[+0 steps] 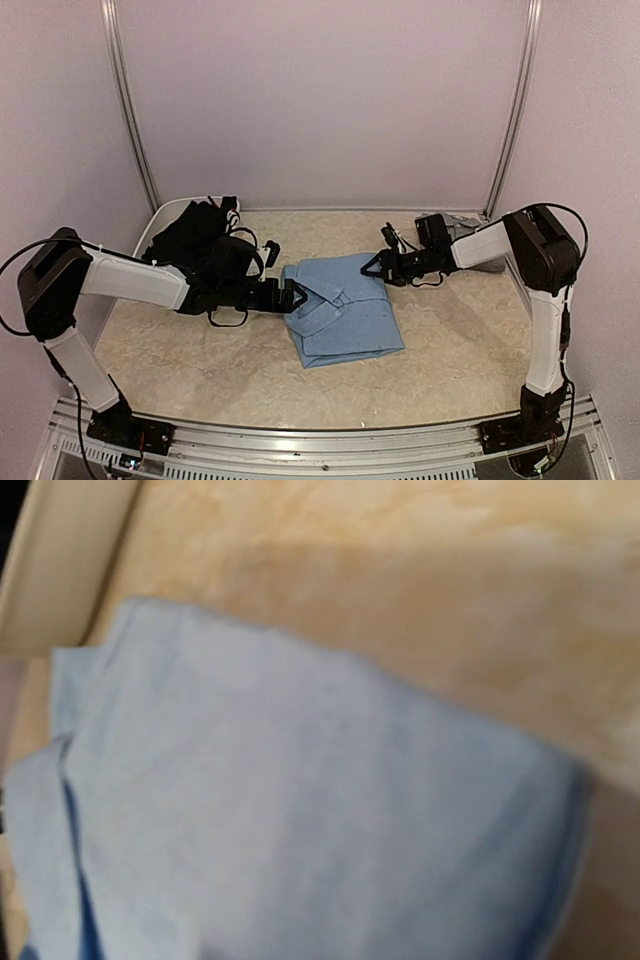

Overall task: Fold and stack the long sleeve shirts
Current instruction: Rotate the square-folded shirt at the center of the board.

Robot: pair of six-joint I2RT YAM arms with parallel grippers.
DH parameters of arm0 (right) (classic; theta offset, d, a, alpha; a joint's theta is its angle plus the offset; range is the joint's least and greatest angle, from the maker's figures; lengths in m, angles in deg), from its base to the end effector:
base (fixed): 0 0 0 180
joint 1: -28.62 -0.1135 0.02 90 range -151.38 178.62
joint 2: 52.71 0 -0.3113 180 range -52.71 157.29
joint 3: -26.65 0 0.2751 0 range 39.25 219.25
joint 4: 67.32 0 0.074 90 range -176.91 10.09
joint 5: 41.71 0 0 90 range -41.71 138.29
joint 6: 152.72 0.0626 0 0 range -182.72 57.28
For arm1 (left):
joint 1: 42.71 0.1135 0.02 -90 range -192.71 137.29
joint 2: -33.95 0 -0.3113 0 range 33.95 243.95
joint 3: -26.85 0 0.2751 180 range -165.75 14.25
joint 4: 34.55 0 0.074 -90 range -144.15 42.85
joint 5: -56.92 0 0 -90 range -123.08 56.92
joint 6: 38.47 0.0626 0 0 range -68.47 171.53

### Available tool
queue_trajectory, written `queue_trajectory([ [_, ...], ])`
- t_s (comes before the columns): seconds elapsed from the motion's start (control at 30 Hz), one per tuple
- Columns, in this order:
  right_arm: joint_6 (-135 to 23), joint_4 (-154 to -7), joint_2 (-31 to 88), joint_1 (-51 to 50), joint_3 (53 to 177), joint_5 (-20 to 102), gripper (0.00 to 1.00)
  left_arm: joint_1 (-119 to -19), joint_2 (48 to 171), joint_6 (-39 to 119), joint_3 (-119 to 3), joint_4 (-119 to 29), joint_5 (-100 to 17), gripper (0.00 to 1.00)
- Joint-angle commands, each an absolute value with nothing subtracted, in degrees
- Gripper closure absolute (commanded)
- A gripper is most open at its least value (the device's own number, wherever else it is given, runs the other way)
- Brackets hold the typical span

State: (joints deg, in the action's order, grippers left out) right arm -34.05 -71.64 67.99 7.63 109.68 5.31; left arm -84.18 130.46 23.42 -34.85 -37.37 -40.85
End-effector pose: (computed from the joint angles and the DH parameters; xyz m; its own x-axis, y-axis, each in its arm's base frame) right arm 0.4382 0.2138 0.1329 -0.9007 0.0304 -0.4333 -0.3454 0.5550 0.7568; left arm 0.2858 -0.2639 0.1827 -0.7505 0.0402 -0.6597 0.4340 0.7828 -0.4460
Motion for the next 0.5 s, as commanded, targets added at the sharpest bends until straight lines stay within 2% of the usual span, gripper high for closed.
queue_trajectory([
  [0.0,-30.5,-64.8,70.6,7.9,109.0,-1.3,0.44,-83.6,130.4,23.4,-34.7,-36.6,-41.3,0.01],
  [0.07,-28.5,-61.7,70.9,8.3,108.0,-2.8,0.53,-83.5,130.2,23.8,-34.8,-37.0,-40.9,0.01],
  [0.17,-26.1,-58.0,71.1,9.0,106.3,-4.0,0.74,-83.5,129.8,24.4,-35.0,-37.7,-40.6,0.01],
  [0.23,-25.3,-56.6,70.8,9.3,105.3,-4.5,0.83,-83.5,129.6,24.9,-35.1,-38.1,-40.2,0.01],
  [0.4,-23.5,-53.2,66.3,10.4,98.7,-1.4,1.0,-83.4,129.1,25.9,-35.7,-39.3,-39.4,0.01],
  [0.47,-22.3,-51.4,63.3,10.8,94.6,1.2,1.0,-83.4,129.1,26.0,-35.9,-39.4,-39.3,0.01],
])
